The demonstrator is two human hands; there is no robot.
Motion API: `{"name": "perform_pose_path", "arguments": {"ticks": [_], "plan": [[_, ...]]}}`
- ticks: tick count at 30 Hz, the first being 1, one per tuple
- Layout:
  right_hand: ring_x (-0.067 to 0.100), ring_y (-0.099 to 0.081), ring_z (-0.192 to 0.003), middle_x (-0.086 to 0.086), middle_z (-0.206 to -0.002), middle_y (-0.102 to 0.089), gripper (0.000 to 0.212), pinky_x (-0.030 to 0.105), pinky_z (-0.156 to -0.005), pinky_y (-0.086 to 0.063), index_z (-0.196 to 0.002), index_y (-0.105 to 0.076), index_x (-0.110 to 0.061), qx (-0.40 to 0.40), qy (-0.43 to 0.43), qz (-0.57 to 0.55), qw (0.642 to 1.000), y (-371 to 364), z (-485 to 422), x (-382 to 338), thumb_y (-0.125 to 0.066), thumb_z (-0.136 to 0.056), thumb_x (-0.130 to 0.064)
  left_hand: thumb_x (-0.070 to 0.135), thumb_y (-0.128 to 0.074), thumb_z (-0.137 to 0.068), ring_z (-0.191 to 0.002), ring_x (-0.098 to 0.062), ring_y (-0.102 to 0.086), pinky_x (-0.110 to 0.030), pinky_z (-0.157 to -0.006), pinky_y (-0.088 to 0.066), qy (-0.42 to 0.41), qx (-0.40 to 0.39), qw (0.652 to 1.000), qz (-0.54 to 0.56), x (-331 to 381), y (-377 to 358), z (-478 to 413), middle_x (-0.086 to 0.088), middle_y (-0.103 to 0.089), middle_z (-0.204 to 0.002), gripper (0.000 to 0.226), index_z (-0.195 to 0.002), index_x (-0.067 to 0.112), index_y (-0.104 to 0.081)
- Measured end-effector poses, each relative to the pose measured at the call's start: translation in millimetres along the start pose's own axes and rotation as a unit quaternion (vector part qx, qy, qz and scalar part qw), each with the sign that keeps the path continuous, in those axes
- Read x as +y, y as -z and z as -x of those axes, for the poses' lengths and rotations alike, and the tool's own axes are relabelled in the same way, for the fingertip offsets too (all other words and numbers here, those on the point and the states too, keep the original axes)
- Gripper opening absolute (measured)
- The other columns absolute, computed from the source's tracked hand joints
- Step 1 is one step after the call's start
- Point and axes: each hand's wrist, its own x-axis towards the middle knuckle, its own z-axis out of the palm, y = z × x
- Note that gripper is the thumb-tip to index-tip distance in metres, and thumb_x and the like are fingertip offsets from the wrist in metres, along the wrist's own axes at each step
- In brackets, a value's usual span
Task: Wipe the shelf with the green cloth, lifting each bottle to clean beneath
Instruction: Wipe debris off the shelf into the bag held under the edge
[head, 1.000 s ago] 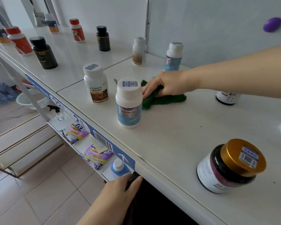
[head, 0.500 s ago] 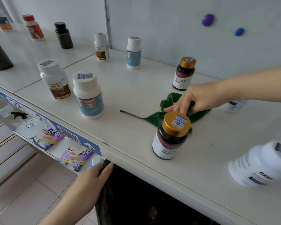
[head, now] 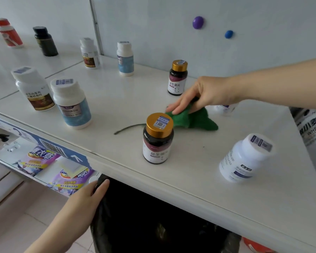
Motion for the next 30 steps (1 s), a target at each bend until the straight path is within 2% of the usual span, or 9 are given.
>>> {"name": "perform_pose_path", "arguments": {"ticks": [3, 6, 11, 14, 17, 20, 24, 27, 30], "plan": [[-0.022, -0.046, -0.108, -0.039, -0.104, -0.058, 0.055, -0.001, -0.091, -0.035, -0.093, -0.068, -0.035, -0.067, 0.005, 0.030, 0.997, -18.3, -9.1, 9.8, -0.053, -0.080, 0.016, 0.034, -0.050, -0.089, -0.076, 0.011, -0.050, -0.012, -0.064, -0.034, 0.010, 0.000, 1.000, 0.009, -0.3, -0.5, 0.8, 0.026, -0.064, -0.068, 0.028, -0.065, 0.032, -0.063], [-0.024, -0.040, -0.113, -0.039, -0.105, -0.058, 0.055, -0.002, -0.096, -0.028, -0.091, -0.069, -0.036, -0.104, -0.011, 0.076, 0.992, -17.5, -3.7, 14.1, -0.053, -0.081, 0.016, 0.037, -0.050, -0.089, -0.081, 0.008, -0.053, -0.015, -0.067, -0.037, 0.023, -0.003, 1.000, 0.016, -0.5, -1.4, 1.6, 0.027, -0.066, -0.070, 0.027, -0.068, 0.031, -0.066], [-0.027, -0.043, -0.105, -0.037, -0.092, -0.064, 0.058, -0.003, -0.096, -0.027, -0.078, -0.072, -0.025, -0.110, -0.081, 0.117, 0.984, -13.9, 14.0, 13.2, -0.044, -0.075, 0.025, 0.038, -0.049, -0.090, -0.088, -0.011, -0.061, -0.036, -0.083, -0.045, 0.036, -0.022, 0.999, 0.016, -0.1, -6.4, -0.1, 0.009, -0.070, -0.086, 0.025, -0.080, 0.024, -0.067], [-0.027, -0.045, -0.102, -0.034, -0.087, -0.066, 0.053, 0.000, -0.098, -0.028, -0.075, -0.073, -0.018, -0.092, -0.123, 0.133, 0.979, -14.2, 25.2, 11.8, -0.043, -0.073, 0.026, 0.040, -0.046, -0.090, -0.089, -0.009, -0.058, -0.034, -0.080, -0.045, 0.019, -0.028, 0.999, 0.004, 0.0, -8.8, -2.5, 0.010, -0.067, -0.089, 0.025, -0.081, 0.027, -0.065], [-0.022, -0.047, -0.105, -0.030, -0.088, -0.067, 0.056, 0.000, -0.096, -0.031, -0.071, -0.073, -0.018, -0.059, -0.160, 0.134, 0.976, -17.5, 37.6, 10.3, -0.041, -0.071, 0.028, 0.043, -0.045, -0.090, -0.084, -0.002, -0.054, -0.023, -0.068, -0.040, 0.007, -0.035, 0.999, -0.006, -0.5, -9.2, -5.0, 0.014, -0.064, -0.087, 0.025, -0.077, 0.031, -0.062], [-0.008, -0.046, -0.114, -0.022, -0.092, -0.067, 0.058, 0.004, -0.092, -0.036, -0.067, -0.072, -0.018, -0.006, -0.205, 0.111, 0.972, -21.0, 52.3, 15.2, -0.039, -0.072, 0.029, 0.043, -0.045, -0.090, -0.085, -0.005, -0.054, -0.031, -0.072, -0.040, -0.003, -0.047, 0.999, -0.004, -1.6, -8.9, -6.0, 0.017, -0.062, -0.086, 0.025, -0.074, 0.033, -0.061], [-0.002, -0.042, -0.120, -0.026, -0.094, -0.062, 0.051, 0.021, -0.102, -0.031, -0.059, -0.074, -0.030, 0.041, -0.276, 0.052, 0.959, -30.1, 76.0, 17.5, -0.055, -0.079, 0.013, 0.038, -0.047, -0.090, -0.076, 0.004, -0.049, -0.018, -0.062, -0.035, -0.033, -0.031, 0.999, -0.015, 0.6, -10.2, -4.8, 0.019, -0.059, -0.075, 0.028, -0.065, 0.034, -0.058], [0.008, -0.044, -0.124, -0.018, -0.113, -0.062, 0.024, 0.033, -0.110, -0.028, -0.081, -0.076, -0.025, 0.119, -0.318, 0.056, 0.939, -38.7, 92.6, 23.2, -0.064, -0.080, -0.004, 0.041, -0.045, -0.091, -0.078, 0.001, -0.052, -0.018, -0.062, -0.035, -0.038, -0.061, 0.997, -0.028, 1.6, -11.3, -4.9, 0.016, -0.061, -0.078, 0.027, -0.068, 0.033, -0.060], [0.024, -0.050, -0.119, 0.001, -0.122, -0.062, 0.029, 0.040, -0.106, -0.037, -0.103, -0.071, -0.018, 0.210, -0.366, 0.086, 0.902, -47.6, 107.3, 34.5, -0.060, -0.082, 0.000, 0.038, -0.044, -0.092, -0.080, -0.011, -0.053, -0.029, -0.066, -0.034, -0.041, -0.084, 0.995, -0.024, 4.7, -15.2, -4.5, 0.017, -0.059, -0.079, 0.026, -0.069, 0.036, -0.057]]}}
